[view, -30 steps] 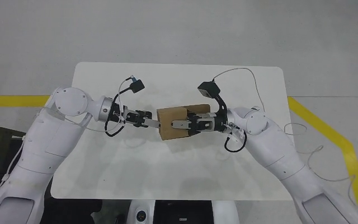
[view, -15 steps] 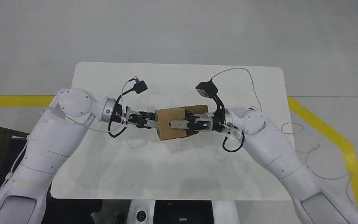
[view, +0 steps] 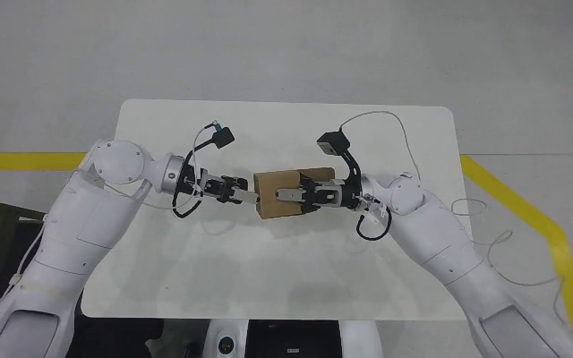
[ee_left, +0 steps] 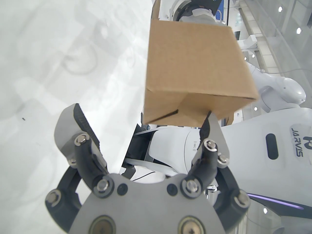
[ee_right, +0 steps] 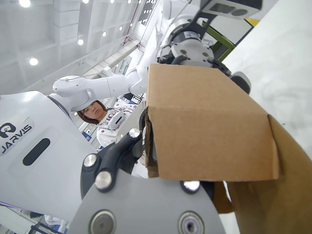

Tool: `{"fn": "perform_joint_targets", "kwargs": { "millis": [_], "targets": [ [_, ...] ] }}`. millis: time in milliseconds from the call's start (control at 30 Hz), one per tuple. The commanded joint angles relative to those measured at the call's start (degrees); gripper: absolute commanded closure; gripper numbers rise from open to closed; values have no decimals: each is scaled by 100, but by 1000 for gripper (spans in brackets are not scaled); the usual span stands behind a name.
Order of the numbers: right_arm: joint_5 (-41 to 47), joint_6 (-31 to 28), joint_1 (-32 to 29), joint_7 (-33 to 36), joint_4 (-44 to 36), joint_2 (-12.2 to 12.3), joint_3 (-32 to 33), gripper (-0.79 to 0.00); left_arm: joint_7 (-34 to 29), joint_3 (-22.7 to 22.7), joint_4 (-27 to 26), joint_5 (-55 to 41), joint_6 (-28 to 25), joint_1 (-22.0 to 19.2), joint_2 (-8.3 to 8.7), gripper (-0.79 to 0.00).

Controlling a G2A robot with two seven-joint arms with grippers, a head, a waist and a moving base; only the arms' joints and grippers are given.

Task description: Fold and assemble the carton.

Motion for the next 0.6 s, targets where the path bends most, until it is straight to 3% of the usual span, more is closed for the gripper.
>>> {"fn": "perform_joint_targets", "kwargs": {
  "millis": [0,300,567],
  "targets": [
    [44,54,37,55,197,-28,-30,0,23,-101,15,46,-34,33,28,-785],
    [41,510,395,-49,1290,-321,-401,0,356,-563,-205,280,-1024,217,124,-785],
    [24,719,791,-224,2285,-723,-796,0,963,-488,-313,1216,-1929,287,159,-785]
  ]
}}
